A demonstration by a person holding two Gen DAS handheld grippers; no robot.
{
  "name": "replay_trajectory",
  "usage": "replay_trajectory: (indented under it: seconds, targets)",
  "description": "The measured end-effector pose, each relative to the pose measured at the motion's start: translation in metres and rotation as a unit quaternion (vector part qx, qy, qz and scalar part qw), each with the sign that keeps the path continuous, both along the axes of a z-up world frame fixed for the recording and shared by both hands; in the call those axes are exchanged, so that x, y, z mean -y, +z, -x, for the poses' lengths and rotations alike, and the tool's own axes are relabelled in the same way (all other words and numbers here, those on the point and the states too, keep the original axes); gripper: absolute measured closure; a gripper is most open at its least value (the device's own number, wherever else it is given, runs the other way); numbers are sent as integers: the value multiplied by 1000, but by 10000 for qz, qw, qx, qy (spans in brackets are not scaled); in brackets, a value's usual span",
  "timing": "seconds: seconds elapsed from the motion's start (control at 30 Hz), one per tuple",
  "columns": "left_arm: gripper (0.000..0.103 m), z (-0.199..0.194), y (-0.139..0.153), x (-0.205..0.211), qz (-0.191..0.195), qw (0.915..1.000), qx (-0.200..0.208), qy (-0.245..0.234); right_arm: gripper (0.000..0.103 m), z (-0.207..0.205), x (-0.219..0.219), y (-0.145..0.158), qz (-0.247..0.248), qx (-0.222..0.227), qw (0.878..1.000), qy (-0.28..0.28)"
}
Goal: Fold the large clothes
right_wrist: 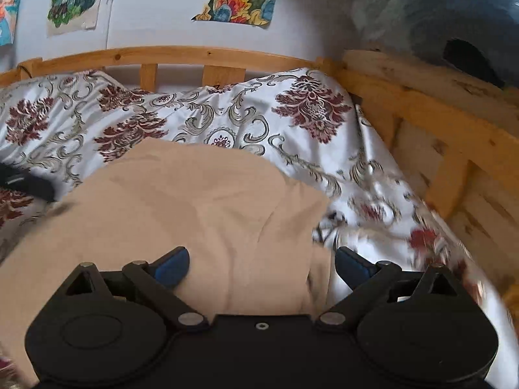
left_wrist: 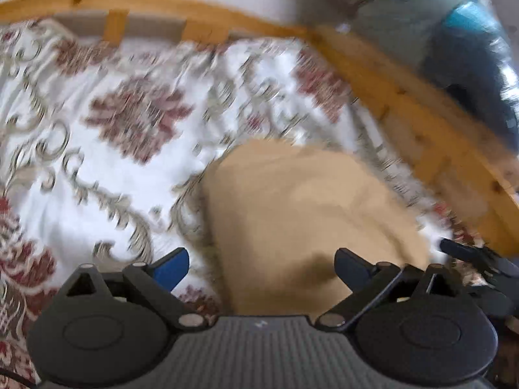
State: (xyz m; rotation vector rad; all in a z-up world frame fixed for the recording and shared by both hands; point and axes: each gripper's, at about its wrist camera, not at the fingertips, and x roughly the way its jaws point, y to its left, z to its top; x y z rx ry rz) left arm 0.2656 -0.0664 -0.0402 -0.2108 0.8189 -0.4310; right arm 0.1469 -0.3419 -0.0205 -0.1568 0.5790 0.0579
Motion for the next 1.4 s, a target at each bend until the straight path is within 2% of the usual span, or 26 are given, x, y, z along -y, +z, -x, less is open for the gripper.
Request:
replay_trajectory:
  seconds: [0.07,0.13,0.23,0.33,0.43,0.5,0.63,0.7,0.83,0.97,1.07,1.3,1.4]
  targets:
    - [6,-1,-11,5,-119,9999,-110,13,7,7,-2,-7,-87,-129,9998,-126]
    - [6,3,-15,8,-209,9998,-36,7,7,11,-1,-20,-123,-304,9988,-357]
    - [5,7,-23,11,-551,9984,77,-55,6,14,10,-37,-600,-464,9951,-636]
    - [4,7,-30,16,-641,9979,31,40,4,13,13,-47,-664,-452,9946,-654]
    - [3,8,-25,17,-747,9971,156,5,4,16,13,-47,-693,-431,9944,-674]
    - [3,8,-18,10,-576,9983,102,-14,6,19,16,-42,-829,-356,9940,-620]
    - [2,12,-11,-20,490,9983,-222,-239,7,18,29,-22,-1291,-166,9902,-506]
    - [2,14,-14,-25,730,9960,-327,-402,7,7,36,-14,-1532,-246,9868,-458]
    - [2,8,-29,-20,937,9900,-679,-807,12,-24,49,-10,-1785,-713,9799,-538]
    - [0,2,-43,-13,1049,9860,-908,-921,14,-46,58,-17,-1898,-1063,9738,-666]
    - [0,-2,-47,-12,1114,9844,-998,-925,13,-49,60,-21,-2020,-1114,9708,-653]
    - [0,1,-44,-6,965,9860,-1012,-910,15,-46,59,-22,-1970,-1080,9728,-563]
    - [0,-1,-44,-4,982,9848,-1088,-928,24,-45,59,-23,-2037,-1099,9714,-522]
